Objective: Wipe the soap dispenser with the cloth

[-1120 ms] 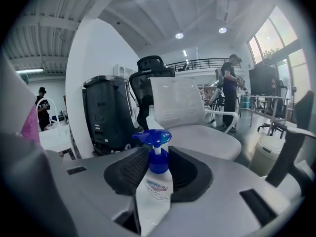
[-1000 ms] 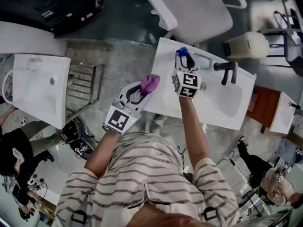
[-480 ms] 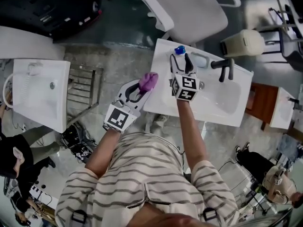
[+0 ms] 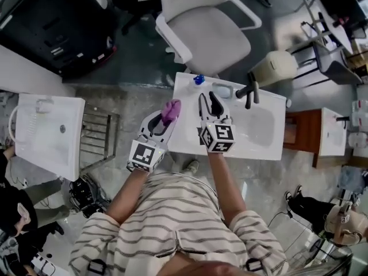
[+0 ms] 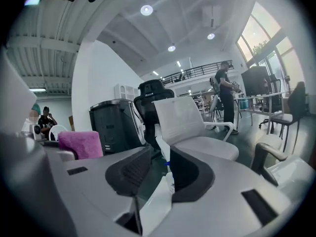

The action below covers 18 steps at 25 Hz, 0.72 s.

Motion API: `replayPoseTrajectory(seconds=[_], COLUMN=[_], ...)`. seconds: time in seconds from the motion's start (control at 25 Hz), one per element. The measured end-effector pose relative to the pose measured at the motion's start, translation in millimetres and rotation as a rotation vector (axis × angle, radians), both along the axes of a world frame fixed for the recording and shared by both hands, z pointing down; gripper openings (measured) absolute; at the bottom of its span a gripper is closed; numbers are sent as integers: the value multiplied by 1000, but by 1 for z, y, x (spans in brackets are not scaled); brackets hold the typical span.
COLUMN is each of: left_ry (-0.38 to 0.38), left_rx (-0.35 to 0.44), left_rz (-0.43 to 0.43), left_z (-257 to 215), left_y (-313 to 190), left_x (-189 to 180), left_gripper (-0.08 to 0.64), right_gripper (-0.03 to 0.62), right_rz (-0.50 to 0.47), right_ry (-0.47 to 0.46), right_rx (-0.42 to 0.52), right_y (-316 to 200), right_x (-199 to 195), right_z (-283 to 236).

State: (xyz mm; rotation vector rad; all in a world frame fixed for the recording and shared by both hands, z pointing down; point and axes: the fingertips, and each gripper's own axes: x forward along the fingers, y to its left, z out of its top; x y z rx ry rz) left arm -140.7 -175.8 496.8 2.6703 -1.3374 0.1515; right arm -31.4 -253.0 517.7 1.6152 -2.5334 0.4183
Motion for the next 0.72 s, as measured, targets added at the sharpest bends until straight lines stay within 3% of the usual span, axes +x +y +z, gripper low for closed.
replayPoseTrajectory(seconds=[0.2,0.72], left_ry=[8,-17], left_rx=[29,102], left_rz=[-12,-41], left_z=[-22,-55], left_y=[12,43], left_x=[20,58], left_gripper=[115,115], right_gripper=[6,6], right_rz=[-40,-58], right_ry=[-23,-25], right_rx=[20,112], right_y=[36,100], right_x=[1,30], right_z=[-30,-84])
